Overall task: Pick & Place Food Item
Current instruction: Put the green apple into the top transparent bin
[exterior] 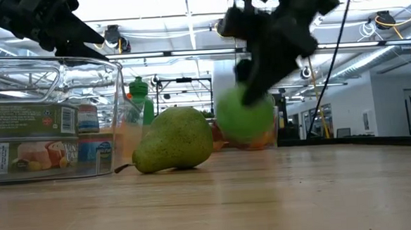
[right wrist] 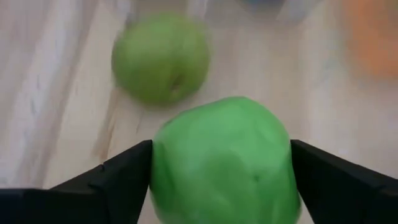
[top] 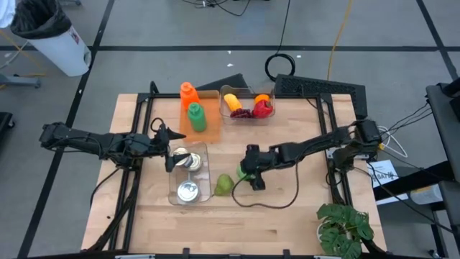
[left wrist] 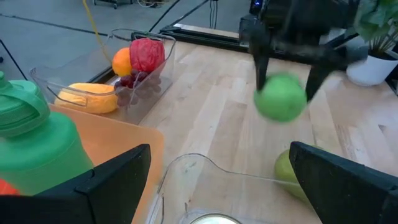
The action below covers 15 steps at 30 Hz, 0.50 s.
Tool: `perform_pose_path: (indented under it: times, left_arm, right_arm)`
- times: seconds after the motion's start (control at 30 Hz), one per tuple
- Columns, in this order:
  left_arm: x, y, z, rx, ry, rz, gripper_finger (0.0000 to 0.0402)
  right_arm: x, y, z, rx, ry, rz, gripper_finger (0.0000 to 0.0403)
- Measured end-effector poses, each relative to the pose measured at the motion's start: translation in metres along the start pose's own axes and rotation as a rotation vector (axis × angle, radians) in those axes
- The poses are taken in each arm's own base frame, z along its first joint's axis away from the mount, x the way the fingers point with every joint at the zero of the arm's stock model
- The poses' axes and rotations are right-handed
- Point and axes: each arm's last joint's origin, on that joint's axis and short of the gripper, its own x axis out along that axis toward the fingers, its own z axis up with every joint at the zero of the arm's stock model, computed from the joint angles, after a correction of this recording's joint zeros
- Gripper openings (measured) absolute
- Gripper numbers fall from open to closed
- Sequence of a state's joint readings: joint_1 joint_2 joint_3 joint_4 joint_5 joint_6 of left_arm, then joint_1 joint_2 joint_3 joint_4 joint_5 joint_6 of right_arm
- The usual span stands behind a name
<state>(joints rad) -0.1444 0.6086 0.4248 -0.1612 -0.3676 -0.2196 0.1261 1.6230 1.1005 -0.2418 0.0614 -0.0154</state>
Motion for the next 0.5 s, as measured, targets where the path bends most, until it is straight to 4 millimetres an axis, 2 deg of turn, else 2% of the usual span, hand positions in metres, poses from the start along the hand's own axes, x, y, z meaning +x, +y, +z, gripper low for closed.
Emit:
perform_pose_path:
  times: [0.13,0.27,0.37,0.5]
  left_arm:
    - [0.000,0.000,0.000,0.001,0.000,0.000,0.0397]
    - [0.000,0.000,0.000,0.007,0.000,0.000,0.0397]
    - [0.000,0.000,0.000,0.007,0.000,0.000,0.0397]
    - [0.000,0.000,0.000,0.014,0.000,0.000,0.0397]
  right_arm:
    - [-0.036,-0.016,0.014,0.024,-0.121,-0.076,0.0323]
    - [-0.067,-0.043,0.021,0.035,-0.222,-0.197,0.0327]
    - [-0.080,-0.068,0.023,0.068,-0.281,-0.268,0.0326]
    - [-0.084,-0.107,0.022,0.128,-0.345,-0.368,0.0322]
